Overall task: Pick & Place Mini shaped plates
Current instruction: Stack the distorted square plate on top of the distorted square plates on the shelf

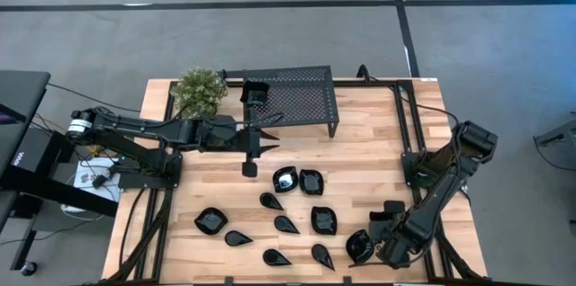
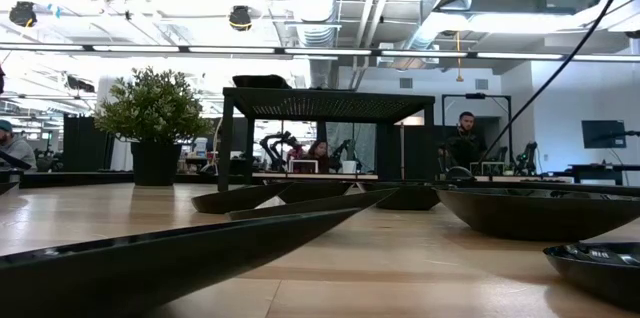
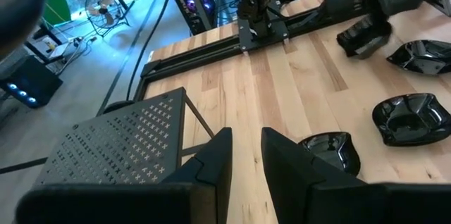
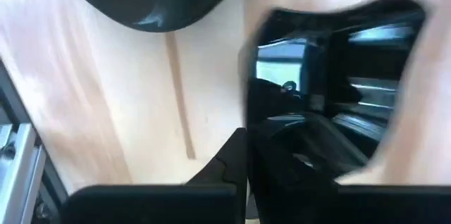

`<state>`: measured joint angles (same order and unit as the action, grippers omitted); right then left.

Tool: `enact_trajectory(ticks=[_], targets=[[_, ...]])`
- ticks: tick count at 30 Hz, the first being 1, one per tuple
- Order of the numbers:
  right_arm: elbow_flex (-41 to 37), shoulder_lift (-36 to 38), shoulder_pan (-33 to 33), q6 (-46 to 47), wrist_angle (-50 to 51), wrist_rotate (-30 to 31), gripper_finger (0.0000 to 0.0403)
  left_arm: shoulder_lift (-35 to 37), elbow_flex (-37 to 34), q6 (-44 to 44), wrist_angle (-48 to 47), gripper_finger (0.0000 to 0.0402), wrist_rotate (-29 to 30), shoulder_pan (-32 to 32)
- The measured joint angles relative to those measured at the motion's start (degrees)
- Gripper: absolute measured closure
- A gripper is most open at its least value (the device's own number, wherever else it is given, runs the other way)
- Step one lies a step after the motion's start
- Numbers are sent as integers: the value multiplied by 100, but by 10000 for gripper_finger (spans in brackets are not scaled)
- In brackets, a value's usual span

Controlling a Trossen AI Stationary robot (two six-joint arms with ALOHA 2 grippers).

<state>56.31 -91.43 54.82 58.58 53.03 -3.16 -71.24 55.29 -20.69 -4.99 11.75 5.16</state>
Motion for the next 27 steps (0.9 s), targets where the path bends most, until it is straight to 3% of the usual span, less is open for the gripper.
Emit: enact_trajectory(ticks=[6,13,22,27], targets=[[585,171,-566,-1092,935,269,401,-1,0,-2,100,323,-1060,1],[772,178,-1784,-3256,966,791,401,-195,2,-2,449,323,-2106,1],[927,178,-3158,-5332,630,780,402,-968,4,-364,574,319,-2217,-1],[1086,178,-3616,-5950,575,772,402,-1380,2,-729,933,297,-2215,-1]])
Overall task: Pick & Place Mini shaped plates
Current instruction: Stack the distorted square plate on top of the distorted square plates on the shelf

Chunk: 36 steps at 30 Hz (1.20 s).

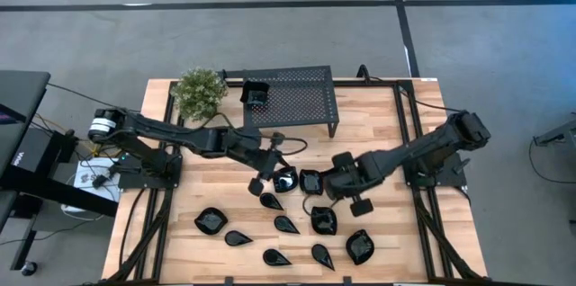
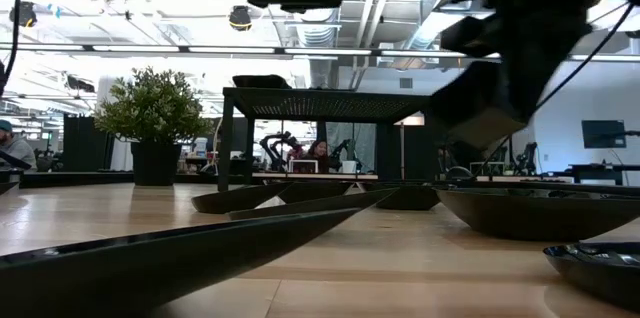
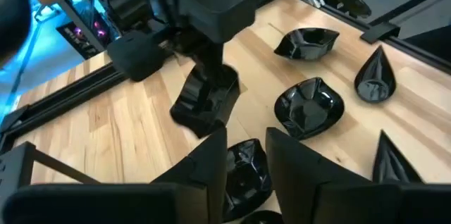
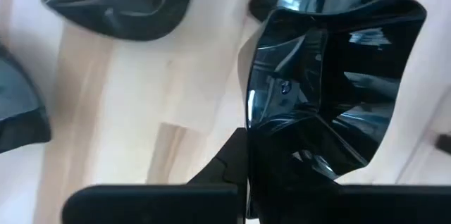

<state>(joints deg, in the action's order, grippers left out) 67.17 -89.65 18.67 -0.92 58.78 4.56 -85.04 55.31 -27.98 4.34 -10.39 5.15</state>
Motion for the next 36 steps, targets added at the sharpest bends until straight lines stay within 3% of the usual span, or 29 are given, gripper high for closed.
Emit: enact_trajectory(ticks=[9,22,36], targets=[[5,0,-433,-870,-335,-2,402,-202,0,-27,503,260,2,0],[5,0,-543,-2228,-1137,17,402,-545,-1,23,512,274,-37,10],[5,0,-572,-2738,-1733,44,402,-1077,-2,39,710,274,-37,22]])
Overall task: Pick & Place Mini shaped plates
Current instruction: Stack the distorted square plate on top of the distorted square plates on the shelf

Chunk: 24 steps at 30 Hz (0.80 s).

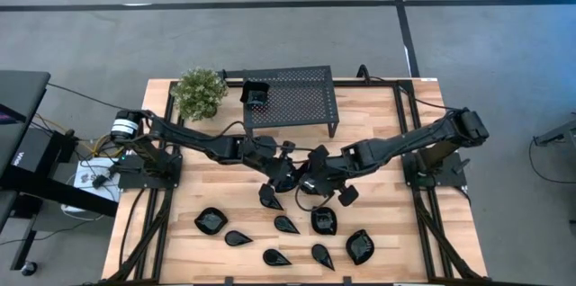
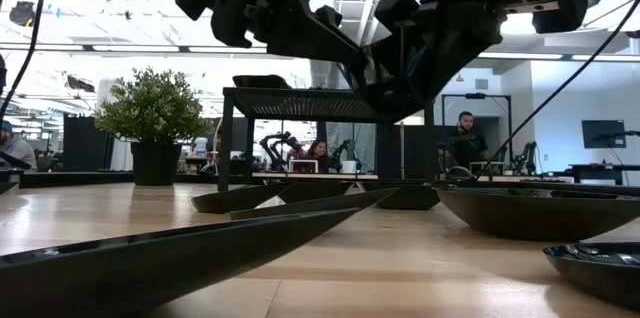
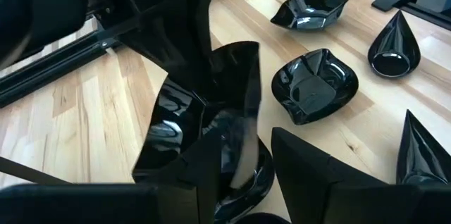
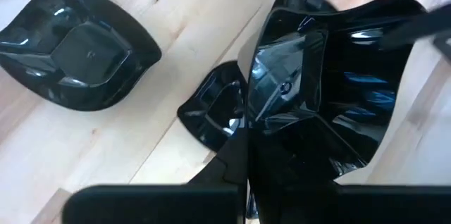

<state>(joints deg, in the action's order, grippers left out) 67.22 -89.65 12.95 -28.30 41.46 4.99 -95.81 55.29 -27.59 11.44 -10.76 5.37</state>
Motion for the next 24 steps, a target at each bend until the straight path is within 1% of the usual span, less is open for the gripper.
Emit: enact_trajectory(ticks=[6,9,13,20,21,24], targets=[[0,0,-25,-78,-86,0,402,0,0,0,44,275,0,0],[0,0,-80,-76,-100,0,401,0,0,0,44,284,0,0],[0,0,-168,-76,-208,0,401,0,0,0,44,313,0,0],[0,0,-268,-76,-405,1,390,0,0,4,24,387,-27,0],[0,0,-267,-76,-438,-5,387,0,-5,4,7,392,-26,5],[0,0,-257,-75,-515,-43,371,0,-7,2,39,392,-17,2]])
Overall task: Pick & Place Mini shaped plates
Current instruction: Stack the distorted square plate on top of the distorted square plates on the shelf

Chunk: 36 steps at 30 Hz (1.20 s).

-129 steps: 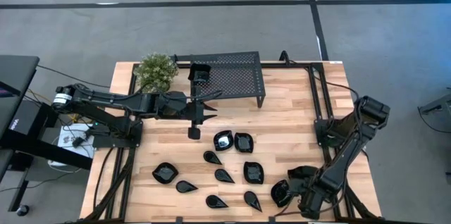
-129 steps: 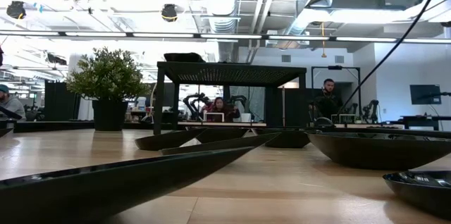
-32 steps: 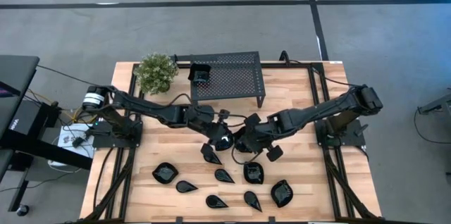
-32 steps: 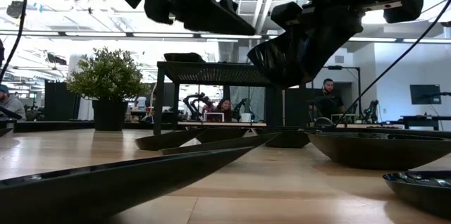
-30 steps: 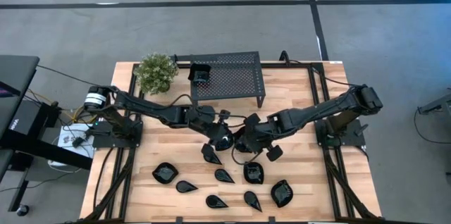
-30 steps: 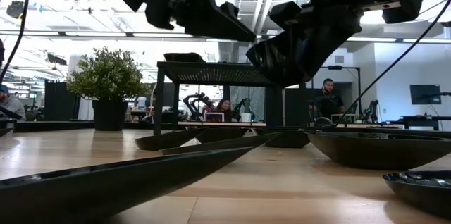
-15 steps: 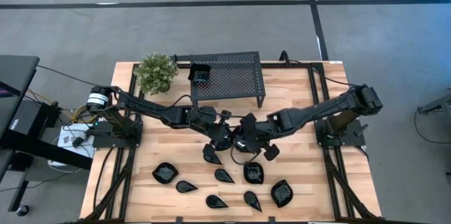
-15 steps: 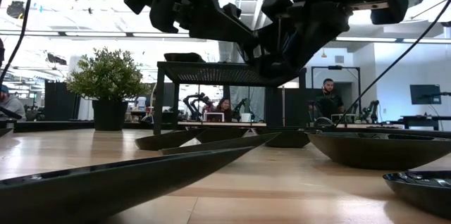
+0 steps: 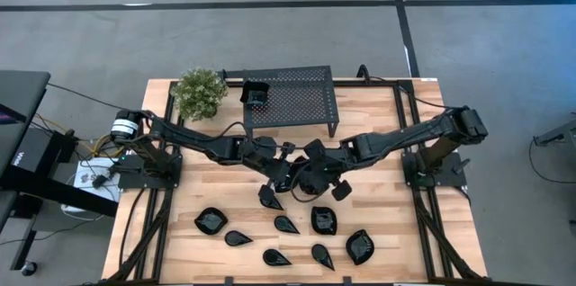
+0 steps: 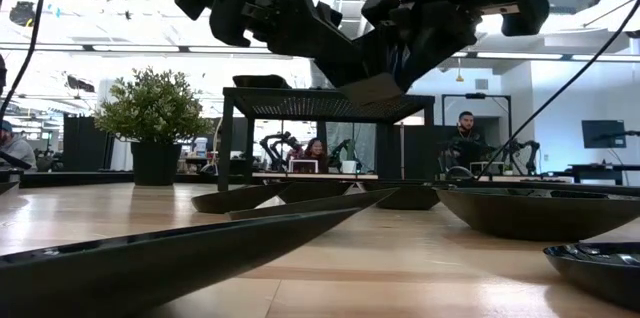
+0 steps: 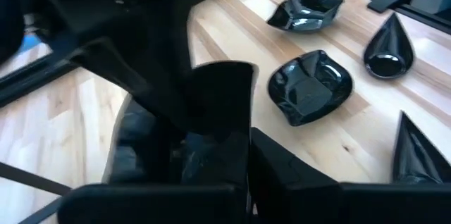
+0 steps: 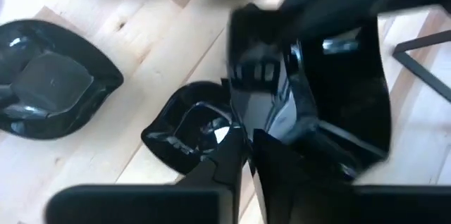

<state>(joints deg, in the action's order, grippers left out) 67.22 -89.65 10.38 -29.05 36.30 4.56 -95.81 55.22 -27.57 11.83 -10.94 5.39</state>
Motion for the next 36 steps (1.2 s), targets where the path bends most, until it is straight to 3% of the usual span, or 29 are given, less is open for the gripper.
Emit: enact_trajectory(ticks=[9,15,24,31,36], targets=[[0,0,3,0,-289,41,298,2,0,0,7,392,18,-2],[178,-2,21,-3,-37,842,260,6,0,0,4,395,65,-9],[1163,-4,80,156,1382,957,247,7,7,83,20,394,616,0],[2196,21,-71,1369,3638,964,257,196,7,81,-27,389,1276,-30],[2317,571,-201,1977,4197,886,264,861,7,74,-154,394,1606,-24]])
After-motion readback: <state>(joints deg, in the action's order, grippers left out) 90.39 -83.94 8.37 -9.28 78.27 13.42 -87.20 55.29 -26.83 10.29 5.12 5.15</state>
